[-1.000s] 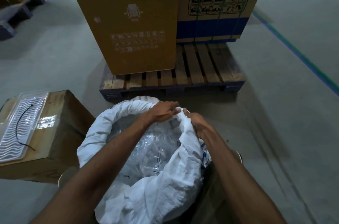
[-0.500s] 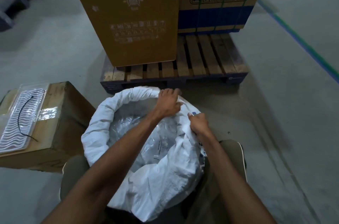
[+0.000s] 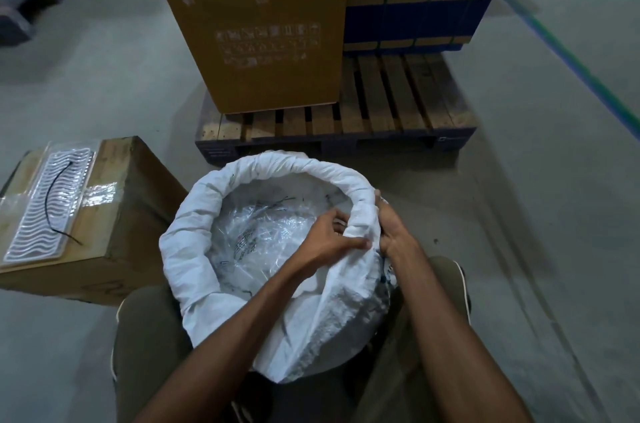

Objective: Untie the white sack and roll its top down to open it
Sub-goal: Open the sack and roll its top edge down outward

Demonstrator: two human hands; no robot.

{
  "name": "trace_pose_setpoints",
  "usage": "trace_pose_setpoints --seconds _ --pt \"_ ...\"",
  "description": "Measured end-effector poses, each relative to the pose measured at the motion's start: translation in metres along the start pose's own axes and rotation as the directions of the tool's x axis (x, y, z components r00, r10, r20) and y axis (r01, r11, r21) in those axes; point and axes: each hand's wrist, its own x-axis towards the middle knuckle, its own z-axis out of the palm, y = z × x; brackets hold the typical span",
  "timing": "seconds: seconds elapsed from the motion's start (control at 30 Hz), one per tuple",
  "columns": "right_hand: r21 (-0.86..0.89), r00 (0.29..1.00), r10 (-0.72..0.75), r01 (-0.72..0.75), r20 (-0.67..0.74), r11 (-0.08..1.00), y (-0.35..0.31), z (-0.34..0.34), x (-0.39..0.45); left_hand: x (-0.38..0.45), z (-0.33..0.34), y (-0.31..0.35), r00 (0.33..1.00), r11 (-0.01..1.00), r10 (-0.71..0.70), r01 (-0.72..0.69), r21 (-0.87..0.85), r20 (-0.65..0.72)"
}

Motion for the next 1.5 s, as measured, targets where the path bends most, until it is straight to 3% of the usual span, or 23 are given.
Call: trace_pose_setpoints --seconds 0.07,0.13,0.2,0.27,0.37,0.5,0.63,0.67,0.77,0.8,0.83,0.97,1.1,1.13,1.23,1.27,1.37,1.43,1.5 --pt "-0.033 0.992 -0.116 0.115 -0.042 0.993 0.005 -0.001 0.003 0.005 0.004 -0.008 0.996 0.998 0.045 -0.043 0.034 -0.081" --pt "-0.230 0.918 -0.322 0.270 -0.232 0.935 0.011 -0.004 -0.003 0.010 0.007 -0.014 0.977 0.986 0.127 -0.105 0.131 -0.171" --pt "-0.444 0.849 -0.413 0.246 -0.331 0.862 0.023 -0.006 -0.015 0.011 0.013 -0.015 0.940 0.955 0.248 -0.195 0.225 -0.236" --pt "-0.472 0.858 -0.372 0.179 -0.355 0.863 0.041 -0.003 -0.026 0.011 0.020 -0.017 0.903 0.919 0.351 -0.280 0.278 -0.249" --pt "-0.360 0.881 -0.290 0.150 -0.375 0.921 0.055 -0.011 -0.026 0.002 0.023 -0.021 0.884 0.862 0.444 -0.379 0.335 -0.142" --pt "-0.112 0.936 -0.126 0.094 -0.328 0.989 0.055 -0.005 -0.038 -0.030 0.007 -0.024 0.917 0.809 0.394 -0.375 0.453 0.055" --pt "-0.040 0.938 -0.171 0.167 -0.301 0.985 0.069 0.005 -0.054 -0.062 0.004 -0.020 0.967 0.766 0.251 -0.229 0.601 0.049" --pt "-0.022 0.973 -0.087 0.084 -0.214 0.996 0.066 0.006 -0.066 -0.068 0.005 -0.017 0.977 0.764 0.212 -0.188 0.617 0.034" --pt "0.017 0.982 -0.074 0.078 -0.175 0.997 0.065 -0.012 -0.084 -0.079 0.012 -0.012 0.974 0.756 0.224 -0.152 0.637 -0.033" --pt "0.132 0.980 -0.086 0.110 -0.177 0.985 0.065 -0.013 -0.091 -0.083 0.015 -0.011 0.967 0.737 0.252 -0.160 0.657 -0.046" --pt "0.136 0.976 -0.096 0.125 -0.197 0.983 0.068 -0.009 -0.095 -0.084 0.018 -0.013 0.956 0.708 0.287 -0.173 0.684 -0.055" --pt "-0.152 0.921 -0.146 0.096 -0.361 0.984 0.100 -0.013 -0.074 -0.087 0.040 -0.019 0.890 0.505 0.453 -0.205 0.839 -0.055" --pt "-0.010 0.942 -0.106 0.109 -0.317 0.994 0.107 -0.007 -0.096 -0.088 0.046 -0.031 0.864 0.300 0.493 -0.282 0.911 0.105" --pt "0.020 0.946 -0.107 0.119 -0.307 0.993 0.105 -0.009 -0.094 -0.090 0.041 -0.033 0.868 0.309 0.473 -0.324 0.894 0.150" --pt "0.088 0.948 -0.058 0.090 -0.312 0.992 0.106 -0.022 -0.071 -0.100 0.016 -0.037 0.896 0.505 0.390 -0.401 0.764 0.212" --pt "0.112 0.957 -0.029 0.064 -0.290 0.992 0.108 -0.024 -0.067 -0.105 0.008 -0.037 0.904 0.526 0.369 -0.395 0.753 0.217" --pt "0.149 0.974 0.026 0.008 -0.224 0.989 0.103 -0.018 -0.094 -0.117 -0.014 -0.042 0.934 0.466 0.315 -0.308 0.829 0.170" --pt "0.160 0.984 0.024 0.005 -0.179 0.987 0.106 -0.017 -0.102 -0.122 -0.018 -0.045 0.964 0.523 0.221 -0.246 0.816 0.150" --pt "0.195 0.984 0.010 0.025 -0.177 0.981 0.114 -0.019 -0.098 -0.122 -0.013 -0.050 0.969 0.520 0.218 -0.218 0.826 0.119"
